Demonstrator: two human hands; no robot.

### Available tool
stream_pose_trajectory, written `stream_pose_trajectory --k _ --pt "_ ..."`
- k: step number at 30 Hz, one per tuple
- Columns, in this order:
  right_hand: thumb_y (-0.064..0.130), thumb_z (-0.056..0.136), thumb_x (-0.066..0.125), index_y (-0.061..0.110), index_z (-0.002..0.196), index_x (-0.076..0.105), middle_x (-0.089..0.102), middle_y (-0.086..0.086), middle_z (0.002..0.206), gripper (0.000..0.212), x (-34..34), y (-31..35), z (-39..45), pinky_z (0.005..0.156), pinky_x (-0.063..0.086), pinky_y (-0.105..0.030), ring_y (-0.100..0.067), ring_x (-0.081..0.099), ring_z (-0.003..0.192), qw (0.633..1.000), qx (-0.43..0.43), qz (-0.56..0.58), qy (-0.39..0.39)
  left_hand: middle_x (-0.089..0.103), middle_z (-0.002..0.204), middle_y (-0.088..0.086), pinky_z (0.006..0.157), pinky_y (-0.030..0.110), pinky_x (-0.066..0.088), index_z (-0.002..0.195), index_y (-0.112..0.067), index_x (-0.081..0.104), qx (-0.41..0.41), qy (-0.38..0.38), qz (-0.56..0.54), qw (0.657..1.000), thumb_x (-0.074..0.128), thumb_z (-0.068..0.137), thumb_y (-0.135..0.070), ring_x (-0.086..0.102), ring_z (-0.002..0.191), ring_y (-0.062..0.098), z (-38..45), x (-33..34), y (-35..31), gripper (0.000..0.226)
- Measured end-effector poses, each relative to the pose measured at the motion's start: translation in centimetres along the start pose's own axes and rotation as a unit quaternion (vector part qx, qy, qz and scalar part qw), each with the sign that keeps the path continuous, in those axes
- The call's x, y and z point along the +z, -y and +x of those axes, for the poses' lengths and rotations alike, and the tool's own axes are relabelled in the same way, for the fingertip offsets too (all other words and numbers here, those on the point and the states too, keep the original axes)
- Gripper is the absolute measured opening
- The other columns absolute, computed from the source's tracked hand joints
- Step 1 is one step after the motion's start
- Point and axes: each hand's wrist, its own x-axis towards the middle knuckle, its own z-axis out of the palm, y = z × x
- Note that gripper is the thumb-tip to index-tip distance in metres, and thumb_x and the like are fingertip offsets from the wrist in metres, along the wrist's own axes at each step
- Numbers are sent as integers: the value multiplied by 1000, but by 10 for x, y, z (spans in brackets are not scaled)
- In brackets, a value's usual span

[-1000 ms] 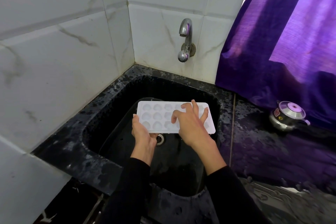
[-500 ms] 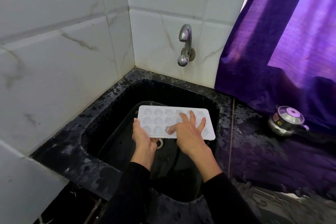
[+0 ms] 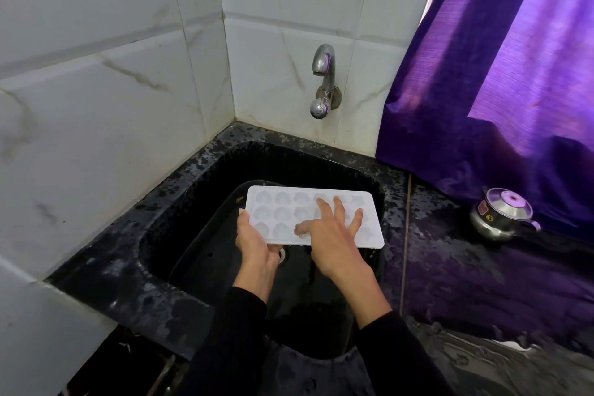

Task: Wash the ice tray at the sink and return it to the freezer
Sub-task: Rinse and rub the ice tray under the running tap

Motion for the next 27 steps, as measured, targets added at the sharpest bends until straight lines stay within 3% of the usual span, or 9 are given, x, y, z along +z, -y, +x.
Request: stream_pose_trajectory --k 6,12,18,27 --pt "-16 79 51 31 121 60 9 -11 158 64 0 0 0 109 -14 -66 -36 -18 145 1000 -6 -3 -5 71 107 13 85 48 56 117 -13 63 -5 -8 4 1000 38 98 -51 68 94 33 1 -2 0 50" --pt "-22 72 46 22 114 49 16 -11 150 61 2 12 0 110 -14 -63 -33 -16 145 997 -39 18 -59 72 105 13 82 45 57 118 -13 63 -19 -3 -1 1000 38 97 -53 69 92 33 1 -1 0 52" --pt "-10 84 56 34 127 57 0 -12 160 62 6 20 4 110 -16 -63 -34 -20 145 998 -62 5 -13 71 108 15 78 44 57 120 -9 62 -22 4 -5 1000 38 97 -52 68 96 34 -2 0 1 54" --pt "-11 83 56 34 127 58 1 -12 159 63 2 19 5 109 -16 -64 -35 -21 144 999 -51 -10 -7 71 107 16 78 45 58 119 -8 62 -25 6 -6 1000 38 97 -53 69 96 35 1 0 2 55"
